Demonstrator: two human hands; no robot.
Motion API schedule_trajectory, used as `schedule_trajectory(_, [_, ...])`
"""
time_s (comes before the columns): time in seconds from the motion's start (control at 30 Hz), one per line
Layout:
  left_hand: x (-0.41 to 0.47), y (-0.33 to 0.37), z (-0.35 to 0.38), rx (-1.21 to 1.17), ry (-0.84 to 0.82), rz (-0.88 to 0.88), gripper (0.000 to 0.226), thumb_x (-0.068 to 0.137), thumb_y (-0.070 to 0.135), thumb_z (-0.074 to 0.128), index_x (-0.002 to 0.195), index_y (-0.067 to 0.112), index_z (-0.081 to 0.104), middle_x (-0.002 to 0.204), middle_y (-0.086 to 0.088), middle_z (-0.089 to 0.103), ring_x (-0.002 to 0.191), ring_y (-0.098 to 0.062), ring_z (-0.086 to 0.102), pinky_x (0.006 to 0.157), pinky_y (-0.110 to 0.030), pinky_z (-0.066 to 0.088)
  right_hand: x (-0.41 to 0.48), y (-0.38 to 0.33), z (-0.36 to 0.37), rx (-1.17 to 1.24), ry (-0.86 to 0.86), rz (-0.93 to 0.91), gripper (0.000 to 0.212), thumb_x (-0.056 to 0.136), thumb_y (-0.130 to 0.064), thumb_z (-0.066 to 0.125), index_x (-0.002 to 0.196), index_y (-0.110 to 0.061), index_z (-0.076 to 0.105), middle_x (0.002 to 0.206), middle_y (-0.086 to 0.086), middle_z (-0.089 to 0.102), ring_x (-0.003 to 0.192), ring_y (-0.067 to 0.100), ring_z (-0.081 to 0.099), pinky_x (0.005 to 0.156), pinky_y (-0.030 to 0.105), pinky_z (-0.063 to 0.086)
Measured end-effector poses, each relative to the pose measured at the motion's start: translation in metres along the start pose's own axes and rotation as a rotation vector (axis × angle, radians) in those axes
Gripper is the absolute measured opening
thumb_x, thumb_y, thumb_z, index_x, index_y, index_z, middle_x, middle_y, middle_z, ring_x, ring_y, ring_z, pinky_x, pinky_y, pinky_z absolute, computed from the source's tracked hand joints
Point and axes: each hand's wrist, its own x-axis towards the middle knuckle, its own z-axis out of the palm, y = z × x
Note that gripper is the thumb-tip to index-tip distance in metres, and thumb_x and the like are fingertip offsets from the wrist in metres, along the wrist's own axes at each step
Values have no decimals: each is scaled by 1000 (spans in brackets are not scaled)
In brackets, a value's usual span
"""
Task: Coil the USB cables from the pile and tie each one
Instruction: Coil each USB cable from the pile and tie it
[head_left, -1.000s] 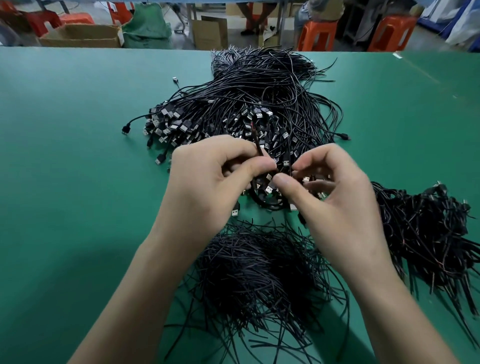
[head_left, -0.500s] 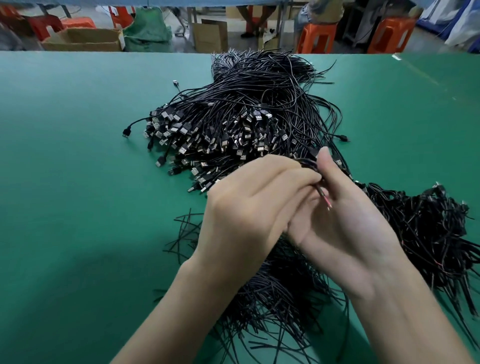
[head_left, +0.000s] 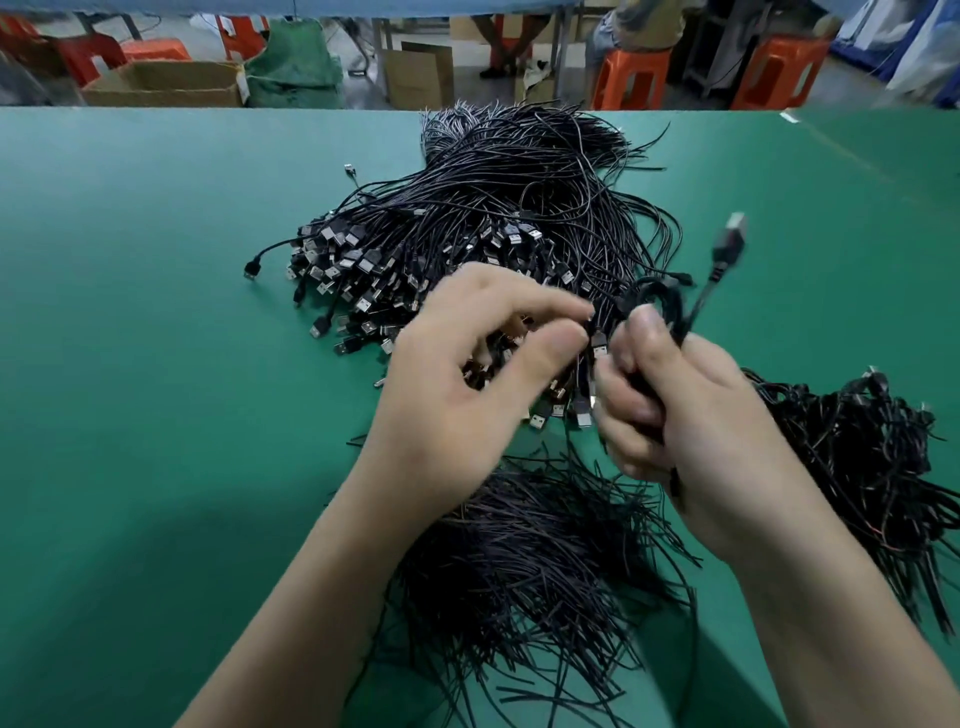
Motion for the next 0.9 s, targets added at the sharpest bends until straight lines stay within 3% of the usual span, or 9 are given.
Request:
schedule_trajectory(0.07, [2,0,-3,-204,-142,-182,35,107,32,47,128,13,69,118,1,70,112,-9,64,94,-21,47,-3,1,4,2,-192,41,42,101,-53,44,74,-21,38,60,-7,30,45,12,23,43,21,22])
schedule_trajectory(0.17, [-2,-10,-2,-359,-344,-259,57,103,39,45,121,-11,66,126,-16,70,118,-30,66,103,-39,52,-8,2,12,152,-424,143,37,100,-51,45,75,-23,42,60,-7,31,45,9,24,43,18,20])
schedule_trajectory(0.2, [-2,-12,-4,-424,-380,-256,58,102,43,47,121,-9,66,130,-12,70,120,-31,66,103,-42,53,-9,3,13,199,-489,168,36,99,-50,45,76,-23,43,60,-8,31,46,8,23,43,18,18])
schedule_trajectory(0.27, [-3,-14,-10,-559,-457,-237,55,99,48,53,128,3,68,135,1,69,124,-20,65,100,-32,53,-12,4,14,246,-604,196,35,100,-48,45,79,-21,42,61,-7,31,47,9,21,41,21,15])
schedule_trajectory(0.4, [-3,-16,-20,-669,-529,-201,71,90,54,66,117,-11,69,128,7,67,123,-13,62,100,-27,49,-15,6,17,273,-763,268,44,99,-53,53,81,-18,34,63,-8,32,50,8,23,43,22,15])
schedule_trajectory(0.57, [-6,-20,-22,-771,-509,-172,49,87,55,71,105,9,78,118,7,69,112,-14,64,95,-28,50,-16,10,23,354,-832,287,38,98,-53,54,83,-22,40,63,-8,32,50,6,25,43,20,15])
schedule_trajectory(0.67, [-4,-21,-19,-743,-433,-190,46,86,53,72,89,8,79,109,7,70,107,-14,64,93,-28,50,-13,10,24,404,-772,295,35,97,-52,55,84,-21,46,64,-6,30,49,5,24,43,20,14])
schedule_trajectory(0.8, [-2,-21,-19,-724,-393,-193,24,87,49,72,82,28,81,102,5,70,100,-15,65,90,-29,50,-11,7,21,304,-685,246,33,98,-50,45,83,-21,49,64,-5,30,49,8,20,45,25,13])
schedule_trajectory(0.9, [-2,-21,-18,-657,-346,-194,33,89,46,71,71,18,78,98,8,71,101,-14,64,93,-28,49,-11,3,13,272,-666,251,31,102,-43,42,90,-17,55,70,-3,33,53,9,24,47,23,17])
